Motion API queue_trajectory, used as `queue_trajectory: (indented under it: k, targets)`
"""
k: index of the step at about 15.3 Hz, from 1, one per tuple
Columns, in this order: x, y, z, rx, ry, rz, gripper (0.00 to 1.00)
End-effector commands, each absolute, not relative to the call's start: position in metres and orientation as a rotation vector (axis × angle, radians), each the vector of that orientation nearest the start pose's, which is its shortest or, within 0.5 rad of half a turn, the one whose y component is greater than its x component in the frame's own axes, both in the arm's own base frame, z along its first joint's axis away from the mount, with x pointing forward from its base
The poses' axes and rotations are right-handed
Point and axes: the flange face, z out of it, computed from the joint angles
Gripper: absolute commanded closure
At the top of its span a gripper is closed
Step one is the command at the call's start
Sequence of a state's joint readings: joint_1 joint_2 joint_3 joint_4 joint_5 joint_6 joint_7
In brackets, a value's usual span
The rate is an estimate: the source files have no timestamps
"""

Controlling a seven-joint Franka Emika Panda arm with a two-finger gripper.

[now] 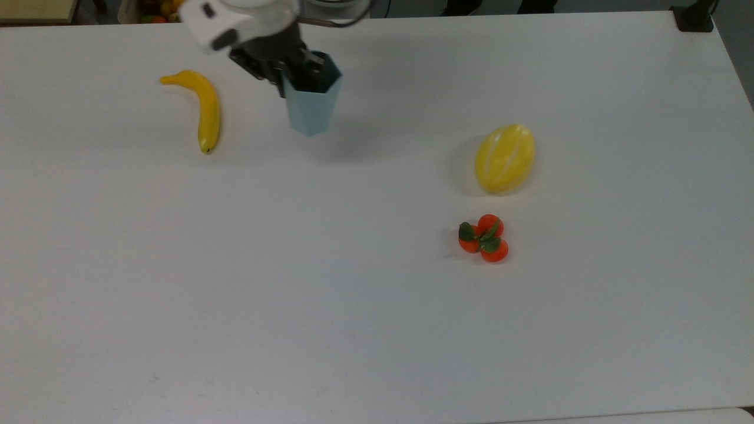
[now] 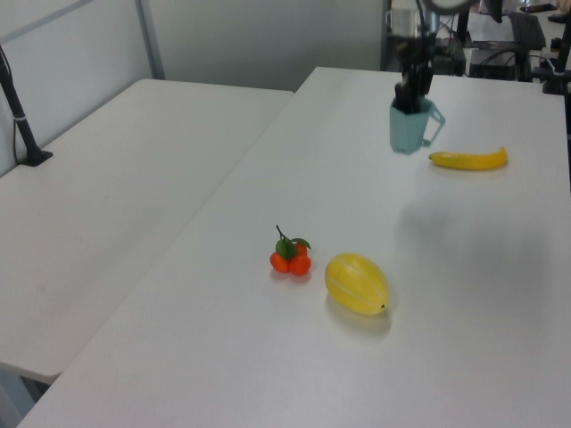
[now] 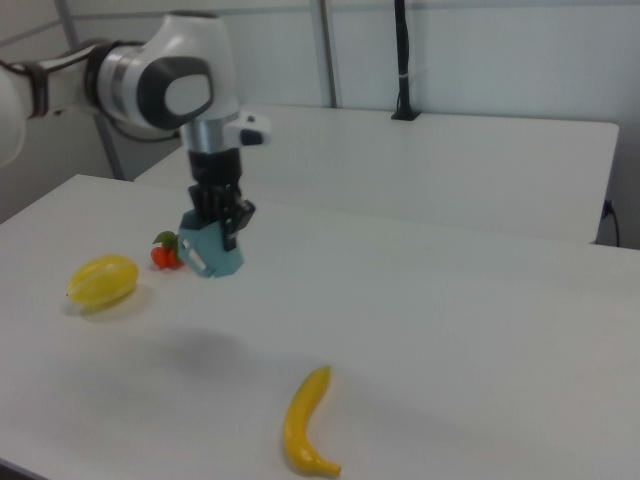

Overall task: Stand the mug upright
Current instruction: 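Rotate the held mug upward so its opening faces up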

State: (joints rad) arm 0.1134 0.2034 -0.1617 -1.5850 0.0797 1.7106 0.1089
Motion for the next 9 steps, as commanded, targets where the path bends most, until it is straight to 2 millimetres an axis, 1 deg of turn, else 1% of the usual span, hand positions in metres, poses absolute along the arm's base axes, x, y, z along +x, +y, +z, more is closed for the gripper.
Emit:
queue_trajectory:
  k: [1,2,3,4,8,9]
  targets:
    - [0.663,-0.061,0.520,-3.030,0.312,0.086,1.00]
    - [0.670,-0.077,0.517,-3.018,0.341,0.065,1.00]
    - [0.679,-0.084,0.512,-3.026,0.318,0.039,1.00]
    - [0.687,-0.094,0.504,-3.032,0.296,0.024,1.00]
    - [0.709,-0.115,0.467,-3.061,0.189,-0.043,1.00]
    - [0.712,-0.122,0.453,-3.065,0.160,-0.030,1.00]
